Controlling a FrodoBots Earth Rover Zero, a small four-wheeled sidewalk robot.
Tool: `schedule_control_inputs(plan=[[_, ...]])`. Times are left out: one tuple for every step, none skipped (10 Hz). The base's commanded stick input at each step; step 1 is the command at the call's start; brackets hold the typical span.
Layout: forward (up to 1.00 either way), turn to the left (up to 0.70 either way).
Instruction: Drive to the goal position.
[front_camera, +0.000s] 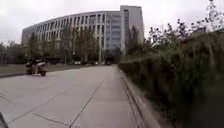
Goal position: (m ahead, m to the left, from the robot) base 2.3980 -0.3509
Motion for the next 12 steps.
schedule_control_inputs(plan=[[0.70,0.00],[0.70,0.00],[0.70,0.00],[0.70,0.00],[0.70,0.00],[0.70,0.00],[0.70,0.00],[0.70,0.00],[0.70,0.00],[0.70,0.00],[0.70,0.00],[0.70,0.00]])
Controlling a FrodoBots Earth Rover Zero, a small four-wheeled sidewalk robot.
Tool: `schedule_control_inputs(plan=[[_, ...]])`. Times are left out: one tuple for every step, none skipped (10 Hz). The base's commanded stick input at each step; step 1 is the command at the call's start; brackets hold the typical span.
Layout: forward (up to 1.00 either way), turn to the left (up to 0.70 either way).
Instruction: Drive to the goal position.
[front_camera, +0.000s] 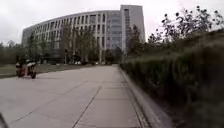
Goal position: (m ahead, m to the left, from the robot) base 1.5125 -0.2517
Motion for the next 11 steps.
schedule_control_inputs(plan=[[0.70,0.00],[0.70,0.00],[0.70,0.00],[0.70,0.00],[0.70,0.00],[0.70,0.00],[0.70,0.00],[0.70,0.00],[0.70,0.00],[0.70,0.00],[0.63,0.00]])
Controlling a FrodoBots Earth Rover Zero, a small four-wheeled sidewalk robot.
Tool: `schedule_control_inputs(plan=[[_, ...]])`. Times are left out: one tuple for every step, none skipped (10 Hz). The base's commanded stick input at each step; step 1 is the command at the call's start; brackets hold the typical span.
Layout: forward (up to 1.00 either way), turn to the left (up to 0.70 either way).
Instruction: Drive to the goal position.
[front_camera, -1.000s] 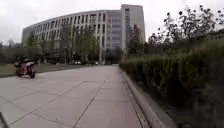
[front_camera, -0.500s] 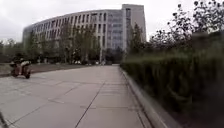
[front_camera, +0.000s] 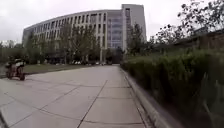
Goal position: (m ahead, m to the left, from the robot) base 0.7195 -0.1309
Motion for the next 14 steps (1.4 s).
schedule_control_inputs(plan=[[0.00,0.00],[0.00,0.00],[0.00,0.00],[0.00,0.00],[0.00,0.00],[0.00,0.00],[0.00,0.00],[0.00,0.00],[0.00,0.00],[0.53,0.00],[0.70,0.00],[0.70,0.00],[0.70,0.00],[0.70,0.00]])
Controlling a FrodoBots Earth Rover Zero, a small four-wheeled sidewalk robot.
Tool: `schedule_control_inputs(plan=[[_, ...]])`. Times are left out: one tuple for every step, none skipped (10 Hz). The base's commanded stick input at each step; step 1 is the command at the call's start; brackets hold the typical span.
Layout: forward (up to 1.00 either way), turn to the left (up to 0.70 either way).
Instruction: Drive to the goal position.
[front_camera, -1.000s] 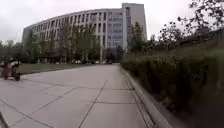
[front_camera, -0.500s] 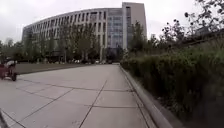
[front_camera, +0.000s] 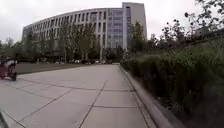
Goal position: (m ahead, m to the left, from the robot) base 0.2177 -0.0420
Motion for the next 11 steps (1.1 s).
schedule_control_inputs(plan=[[0.70,0.00],[0.70,0.00],[0.70,0.00],[0.70,0.00],[0.70,0.00],[0.70,0.00],[0.70,0.00],[0.70,0.00],[0.70,0.00],[0.70,0.00],[0.70,0.00]])
